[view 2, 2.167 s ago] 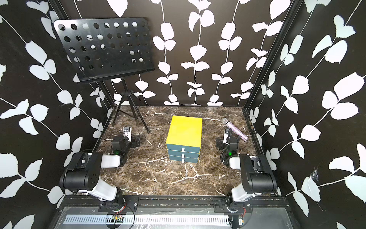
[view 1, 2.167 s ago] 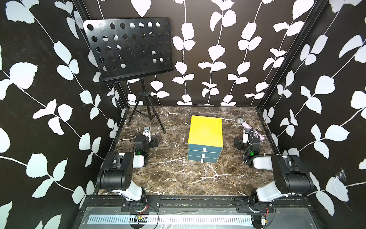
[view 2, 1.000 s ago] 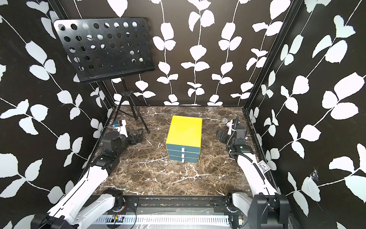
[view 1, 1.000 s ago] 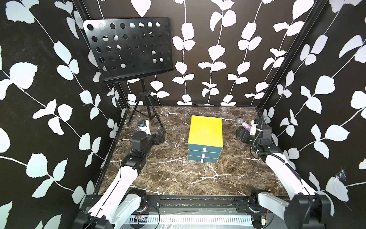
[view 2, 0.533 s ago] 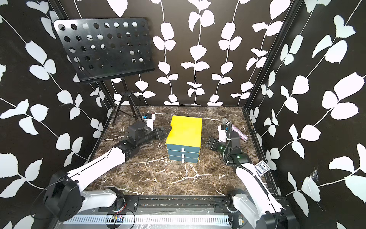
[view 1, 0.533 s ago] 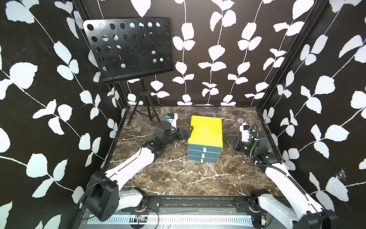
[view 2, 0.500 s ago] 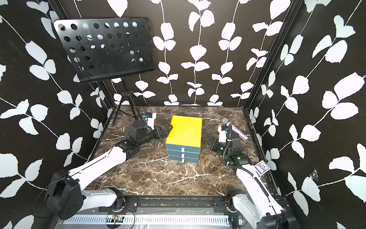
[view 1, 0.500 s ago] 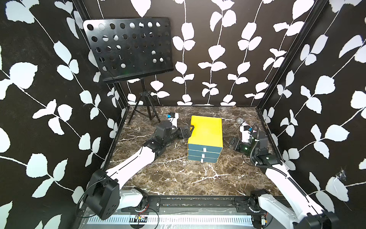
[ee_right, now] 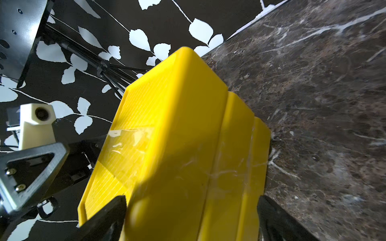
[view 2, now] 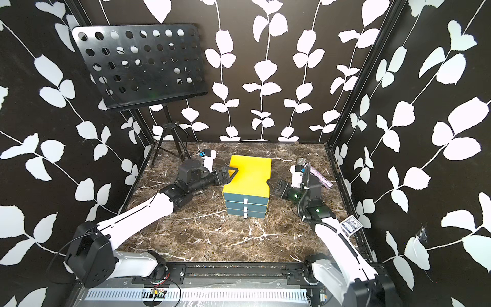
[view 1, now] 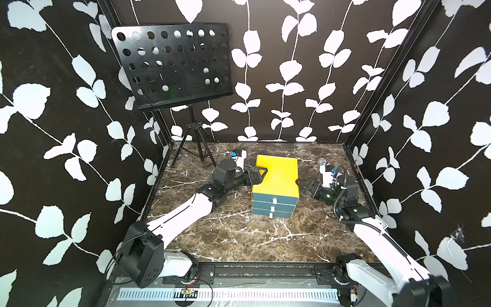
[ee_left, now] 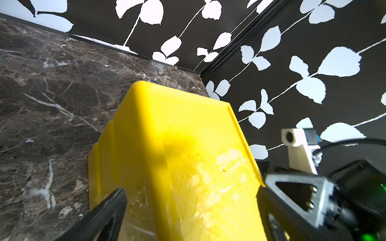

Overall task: Take the postcards out of the drawer
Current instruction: Adjust the storage box at the center of the board.

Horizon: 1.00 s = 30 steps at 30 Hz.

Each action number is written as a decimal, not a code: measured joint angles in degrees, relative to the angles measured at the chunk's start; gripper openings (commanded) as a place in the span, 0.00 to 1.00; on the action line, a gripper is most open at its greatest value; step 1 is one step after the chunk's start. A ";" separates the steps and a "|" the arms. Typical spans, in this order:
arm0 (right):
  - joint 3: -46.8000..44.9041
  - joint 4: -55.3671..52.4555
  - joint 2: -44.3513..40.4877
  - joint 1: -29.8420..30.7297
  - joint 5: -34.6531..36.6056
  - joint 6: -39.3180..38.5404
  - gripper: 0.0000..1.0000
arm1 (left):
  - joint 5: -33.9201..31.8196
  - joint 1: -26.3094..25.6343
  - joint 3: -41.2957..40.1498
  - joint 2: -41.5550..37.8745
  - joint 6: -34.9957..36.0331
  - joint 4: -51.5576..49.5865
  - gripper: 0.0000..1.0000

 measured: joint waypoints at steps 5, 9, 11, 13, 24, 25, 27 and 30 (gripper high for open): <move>4.98 4.55 7.61 0.90 -0.90 0.31 0.89 | 0.55 -0.39 -0.83 -3.76 -0.70 -3.28 0.99; 9.46 6.88 13.05 2.21 -1.77 0.33 0.87 | 1.79 -0.96 -1.27 -4.31 -1.29 -5.62 0.99; 11.78 7.23 15.87 2.89 -2.14 0.20 0.87 | 2.21 -1.29 -1.75 -4.42 -1.60 -6.38 0.99; 14.38 7.48 19.06 3.39 -2.45 0.00 0.86 | 2.54 -1.55 -2.36 -4.68 -2.10 -7.02 0.99; 32.13 9.16 38.62 6.05 -7.21 -1.31 0.84 | 1.42 -1.64 -5.18 -7.48 -3.74 -7.48 0.99; 34.03 9.38 40.50 6.23 -7.69 -1.29 0.83 | 1.03 -1.62 -5.31 -7.63 -3.78 -7.54 0.99; 37.83 9.35 43.82 6.54 -8.44 -1.38 0.84 | -0.31 -1.62 -5.64 -8.20 -3.67 -8.00 0.99; 41.70 7.30 46.25 6.88 -7.80 -3.28 0.87 | -4.09 -1.40 -5.90 -9.70 -2.03 -9.99 0.99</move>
